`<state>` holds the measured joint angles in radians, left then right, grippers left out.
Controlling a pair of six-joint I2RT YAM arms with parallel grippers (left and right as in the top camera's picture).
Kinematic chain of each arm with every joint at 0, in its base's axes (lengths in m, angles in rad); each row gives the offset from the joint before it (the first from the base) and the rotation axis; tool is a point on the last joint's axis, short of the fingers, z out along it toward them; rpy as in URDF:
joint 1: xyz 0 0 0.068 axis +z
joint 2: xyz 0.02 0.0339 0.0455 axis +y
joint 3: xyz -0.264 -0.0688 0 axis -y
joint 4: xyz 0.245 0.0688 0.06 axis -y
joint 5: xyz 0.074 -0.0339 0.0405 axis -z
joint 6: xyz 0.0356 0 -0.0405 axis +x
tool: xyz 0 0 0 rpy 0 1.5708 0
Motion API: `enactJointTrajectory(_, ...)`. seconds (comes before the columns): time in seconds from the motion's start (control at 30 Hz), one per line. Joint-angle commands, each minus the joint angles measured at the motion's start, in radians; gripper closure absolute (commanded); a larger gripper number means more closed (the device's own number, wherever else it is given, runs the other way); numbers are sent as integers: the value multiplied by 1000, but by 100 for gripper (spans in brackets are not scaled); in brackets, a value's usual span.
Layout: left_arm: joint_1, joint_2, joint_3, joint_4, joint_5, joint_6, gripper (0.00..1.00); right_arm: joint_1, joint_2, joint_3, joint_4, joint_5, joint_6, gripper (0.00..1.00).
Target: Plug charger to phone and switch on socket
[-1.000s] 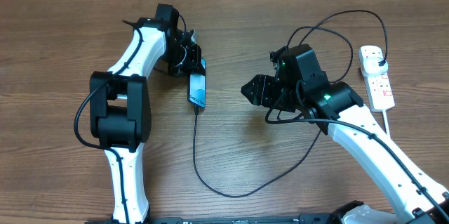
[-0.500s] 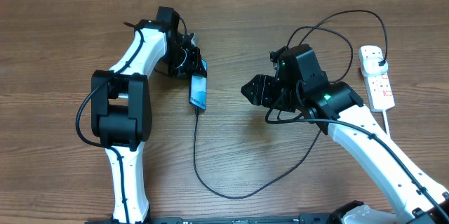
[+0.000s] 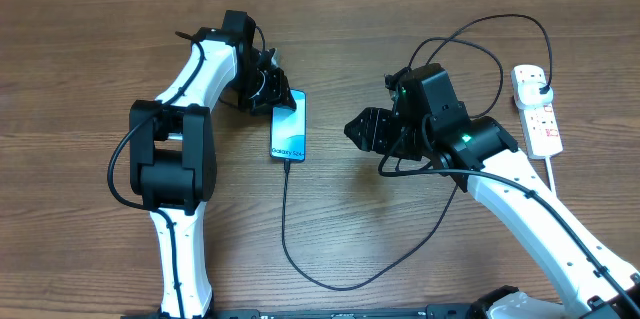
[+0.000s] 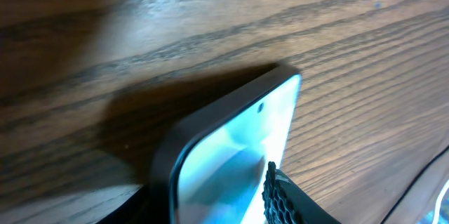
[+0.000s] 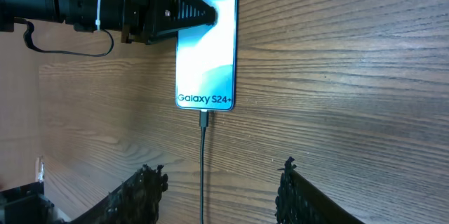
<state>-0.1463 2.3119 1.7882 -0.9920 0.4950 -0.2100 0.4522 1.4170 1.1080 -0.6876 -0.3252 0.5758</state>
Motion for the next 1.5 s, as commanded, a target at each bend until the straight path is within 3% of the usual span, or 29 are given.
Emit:
enactJointTrajectory(0.0, -4, 9, 0, -12, -65, -7, 57, -3, 3, 11, 2, 11, -9, 45)
enactJointTrajectory(0.1, -3, 9, 0, -34, -177, -9, 53, -3, 3, 11, 0, 27, -9, 45)
enactJointTrajectory(0.2, 0, 9, 0, -52, -291, -40, 41, -3, 3, 11, 1, 51, -9, 45)
enactJointTrajectory(0.43, 18, -44, 59, -86, -322, -49, 41, -24, 2, 16, -14, 79, -10, 46)
enactJointTrajectory(0.6, 24, -161, 176, -137, -322, -48, 41, -127, -13, 78, -124, 79, -81, 56)
enactJointTrajectory(0.83, 23, -364, 277, -142, -322, -48, 38, -449, -32, 195, -264, 71, -90, 69)
enactJointTrajectory(0.97, 22, -432, 277, -152, -322, -48, 34, -673, -29, 201, -238, 3, -111, 77)
enactJointTrajectory(1.0, 22, -440, 277, -161, -322, -48, 5, -724, -26, 201, -228, -8, -113, 79)
enactJointTrajectory(1.03, 22, -444, 277, -164, -322, -48, 0, -784, -21, 201, -215, -20, -114, 81)
enactJointTrajectory(1.23, 22, -435, 275, -164, -322, -48, 0, -1060, 42, 200, -134, -121, -141, 90)
enactJointTrajectory(1.47, 22, -435, 275, -164, -322, -48, 0, -1209, 200, 200, -56, -299, -186, 96)
